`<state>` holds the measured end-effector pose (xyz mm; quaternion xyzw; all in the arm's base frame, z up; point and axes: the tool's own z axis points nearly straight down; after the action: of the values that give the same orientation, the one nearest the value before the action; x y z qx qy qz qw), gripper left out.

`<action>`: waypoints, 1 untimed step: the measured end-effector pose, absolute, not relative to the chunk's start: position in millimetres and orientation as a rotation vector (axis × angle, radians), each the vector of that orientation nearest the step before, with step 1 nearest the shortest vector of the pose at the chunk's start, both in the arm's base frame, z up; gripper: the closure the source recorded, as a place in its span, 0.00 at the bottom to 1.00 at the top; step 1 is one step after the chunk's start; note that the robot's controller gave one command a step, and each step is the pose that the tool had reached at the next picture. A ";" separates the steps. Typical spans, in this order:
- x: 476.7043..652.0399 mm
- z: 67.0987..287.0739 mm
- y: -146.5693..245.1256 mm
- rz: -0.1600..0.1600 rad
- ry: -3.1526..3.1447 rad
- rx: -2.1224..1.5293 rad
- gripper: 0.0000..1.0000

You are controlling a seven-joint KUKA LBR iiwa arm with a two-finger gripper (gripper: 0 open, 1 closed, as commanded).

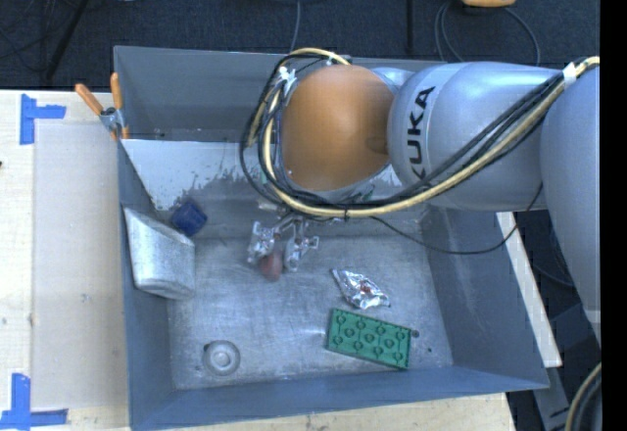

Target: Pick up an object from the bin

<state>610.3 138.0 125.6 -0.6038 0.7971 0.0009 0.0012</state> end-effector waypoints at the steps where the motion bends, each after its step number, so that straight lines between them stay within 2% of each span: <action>1: 611.3 166.7 139.3 -0.001 2.508 -1.884 1.00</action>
Offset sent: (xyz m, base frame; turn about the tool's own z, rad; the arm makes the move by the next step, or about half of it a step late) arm 0.0001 0.0000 0.0391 0.0000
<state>611.3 139.3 166.7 -0.6006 0.7995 -0.0002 0.0026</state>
